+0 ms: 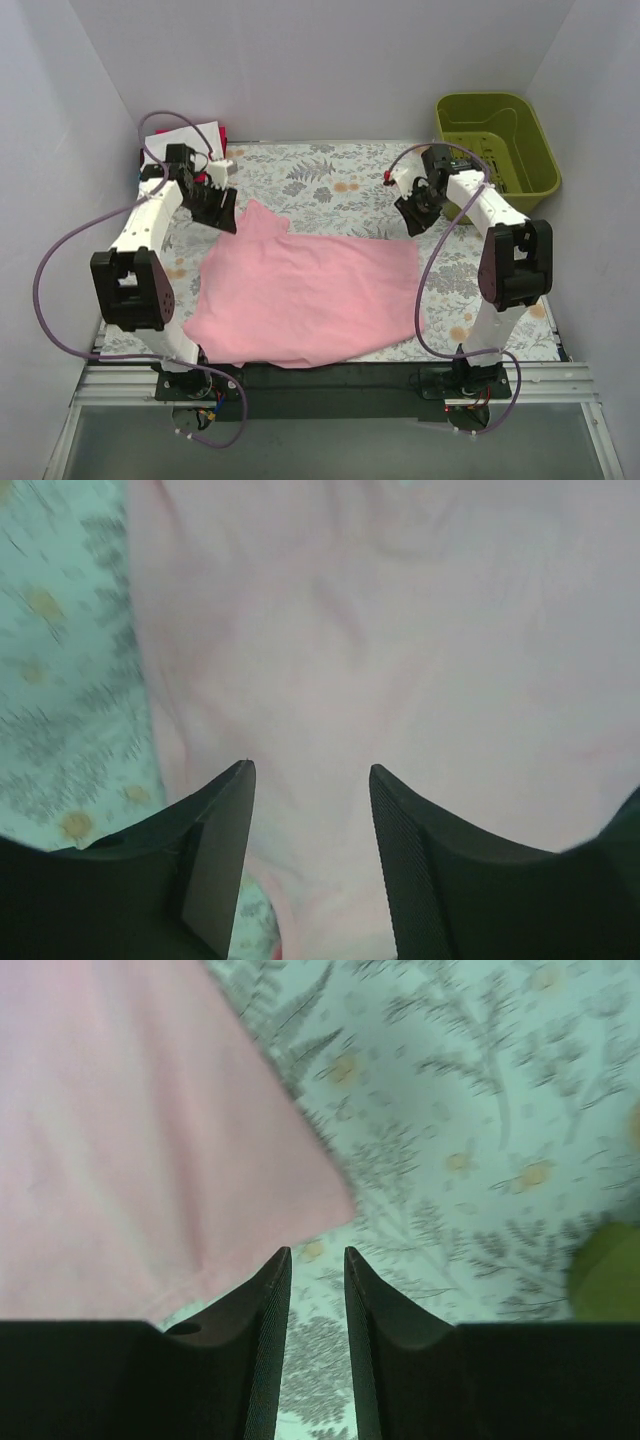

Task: Fold and stack the t-shirts
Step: Flatten the tshirt out

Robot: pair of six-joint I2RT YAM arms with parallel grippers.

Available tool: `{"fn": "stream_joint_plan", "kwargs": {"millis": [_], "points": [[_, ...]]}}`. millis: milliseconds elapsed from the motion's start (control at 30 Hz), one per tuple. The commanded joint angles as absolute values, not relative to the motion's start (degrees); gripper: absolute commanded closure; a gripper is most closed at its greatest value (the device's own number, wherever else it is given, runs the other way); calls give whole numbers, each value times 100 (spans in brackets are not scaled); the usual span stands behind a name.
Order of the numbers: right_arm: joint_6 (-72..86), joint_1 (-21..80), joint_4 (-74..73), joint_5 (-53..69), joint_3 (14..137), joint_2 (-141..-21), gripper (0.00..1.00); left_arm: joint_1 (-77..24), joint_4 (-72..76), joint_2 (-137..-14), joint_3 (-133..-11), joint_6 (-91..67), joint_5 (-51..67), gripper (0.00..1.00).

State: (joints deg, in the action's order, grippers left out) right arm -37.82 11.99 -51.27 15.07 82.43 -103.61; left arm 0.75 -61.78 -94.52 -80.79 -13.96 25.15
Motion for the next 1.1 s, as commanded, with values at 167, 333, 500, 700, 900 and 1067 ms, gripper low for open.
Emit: {"fn": "stream_joint_plan", "kwargs": {"millis": [167,333,500,700,900,1067], "points": [[-4157,1072,-5194,1644,9132,-11100,66,79,-5010,-11879,-10370,-2961,2514,63],[-4315,1072,-5203,1591,9158,-11355,64,79,-4922,-12585,-11003,-3138,2452,62],[-4342,1081,-5212,1635,9158,-11548,60,79,-4667,-12866,-11100,-3260,2522,51],[-4368,1081,-5256,1714,9044,-11698,60,-149,-4623,-12903,-11171,-3270,2610,51],[-4351,1090,-5344,1740,9018,-11769,62,-281,-4632,-12964,-11162,-3270,2627,54],[-4351,1090,-5344,1688,8956,-11795,64,-631,-4544,-12779,-10864,-3191,2707,58]]}}
